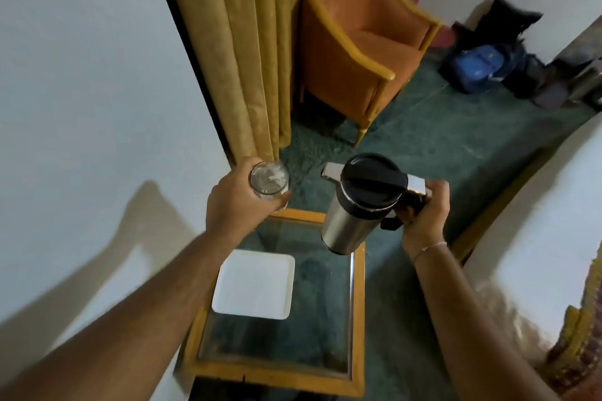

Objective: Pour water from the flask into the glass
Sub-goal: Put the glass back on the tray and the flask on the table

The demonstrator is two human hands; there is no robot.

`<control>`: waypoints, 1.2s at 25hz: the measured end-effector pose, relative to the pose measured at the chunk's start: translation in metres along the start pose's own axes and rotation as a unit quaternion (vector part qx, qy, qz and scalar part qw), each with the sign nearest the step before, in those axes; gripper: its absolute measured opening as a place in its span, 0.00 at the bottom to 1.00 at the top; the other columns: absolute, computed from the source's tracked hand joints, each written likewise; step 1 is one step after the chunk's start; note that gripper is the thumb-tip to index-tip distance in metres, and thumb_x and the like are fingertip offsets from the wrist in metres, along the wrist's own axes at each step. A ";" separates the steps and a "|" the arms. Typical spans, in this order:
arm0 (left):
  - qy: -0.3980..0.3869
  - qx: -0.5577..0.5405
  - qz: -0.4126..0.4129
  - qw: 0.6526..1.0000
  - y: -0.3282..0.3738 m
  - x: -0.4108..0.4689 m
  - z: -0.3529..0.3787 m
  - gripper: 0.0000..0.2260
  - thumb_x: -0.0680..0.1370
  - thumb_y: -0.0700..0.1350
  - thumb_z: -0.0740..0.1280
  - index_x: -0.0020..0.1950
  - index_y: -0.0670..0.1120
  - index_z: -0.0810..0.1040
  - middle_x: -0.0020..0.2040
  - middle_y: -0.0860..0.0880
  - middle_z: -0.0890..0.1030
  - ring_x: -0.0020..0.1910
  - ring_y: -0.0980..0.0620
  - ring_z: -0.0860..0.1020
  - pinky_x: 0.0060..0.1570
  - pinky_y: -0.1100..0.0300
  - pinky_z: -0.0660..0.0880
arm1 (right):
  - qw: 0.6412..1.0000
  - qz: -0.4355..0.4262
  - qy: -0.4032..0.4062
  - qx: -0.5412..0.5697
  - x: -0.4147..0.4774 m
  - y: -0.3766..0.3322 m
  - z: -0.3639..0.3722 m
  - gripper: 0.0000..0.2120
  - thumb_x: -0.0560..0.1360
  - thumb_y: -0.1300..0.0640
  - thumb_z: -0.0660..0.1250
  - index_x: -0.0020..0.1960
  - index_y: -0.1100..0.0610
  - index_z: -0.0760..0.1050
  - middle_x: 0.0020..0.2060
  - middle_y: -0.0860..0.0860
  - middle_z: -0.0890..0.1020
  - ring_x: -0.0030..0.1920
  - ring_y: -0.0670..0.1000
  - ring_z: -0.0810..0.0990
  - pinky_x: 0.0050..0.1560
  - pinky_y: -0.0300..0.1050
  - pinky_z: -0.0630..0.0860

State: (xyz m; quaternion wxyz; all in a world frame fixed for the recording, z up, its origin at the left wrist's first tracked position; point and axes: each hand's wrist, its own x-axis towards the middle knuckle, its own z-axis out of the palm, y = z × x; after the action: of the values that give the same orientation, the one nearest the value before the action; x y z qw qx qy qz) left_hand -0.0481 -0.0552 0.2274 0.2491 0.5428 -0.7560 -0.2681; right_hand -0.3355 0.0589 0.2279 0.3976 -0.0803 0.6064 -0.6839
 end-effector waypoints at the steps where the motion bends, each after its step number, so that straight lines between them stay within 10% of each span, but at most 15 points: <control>1: -0.011 0.005 -0.026 1.000 -0.030 -0.010 0.028 0.34 0.67 0.67 0.81 0.67 0.55 0.76 0.59 0.54 0.85 0.55 0.47 0.84 0.52 0.50 0.85 | 1.000 0.020 -0.001 -0.001 0.010 0.042 -0.011 0.19 0.72 0.45 0.57 0.24 0.48 0.68 0.21 0.44 0.68 0.22 0.45 0.64 0.21 0.34 0.64; 11: -0.119 0.020 -0.206 0.971 -0.250 -0.108 0.229 0.38 0.66 0.61 0.84 0.71 0.59 0.71 0.67 0.54 0.81 0.58 0.53 0.78 0.51 0.62 0.82 | 0.993 0.091 0.076 0.029 0.043 0.306 -0.095 0.20 0.74 0.50 0.56 0.23 0.47 0.69 0.21 0.42 0.68 0.22 0.43 0.65 0.23 0.34 0.66; 20: -0.152 0.056 -0.216 0.963 -0.288 -0.135 0.289 0.38 0.67 0.61 0.83 0.73 0.54 0.71 0.68 0.51 0.81 0.61 0.52 0.78 0.63 0.45 0.82 | 0.989 0.059 0.132 -0.008 0.045 0.355 -0.118 0.10 0.71 0.53 0.57 0.34 0.53 0.59 0.25 0.46 0.65 0.28 0.48 0.61 0.26 0.40 0.58; 30: -0.160 0.041 -0.212 0.963 -0.302 -0.147 0.304 0.35 0.72 0.58 0.81 0.74 0.49 0.73 0.68 0.48 0.81 0.64 0.47 0.79 0.65 0.43 0.81 | 0.996 0.031 0.081 -0.012 0.037 0.369 -0.125 0.25 0.76 0.56 0.54 0.26 0.44 0.79 0.25 0.39 0.78 0.28 0.39 0.75 0.29 0.33 0.69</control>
State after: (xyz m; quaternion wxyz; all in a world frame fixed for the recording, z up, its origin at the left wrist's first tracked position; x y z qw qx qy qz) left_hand -0.0019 0.0457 -0.2119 0.0400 0.6503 -0.6642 -0.3665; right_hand -0.2696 0.1498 -0.1465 0.3673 -0.0108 0.6467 -0.6684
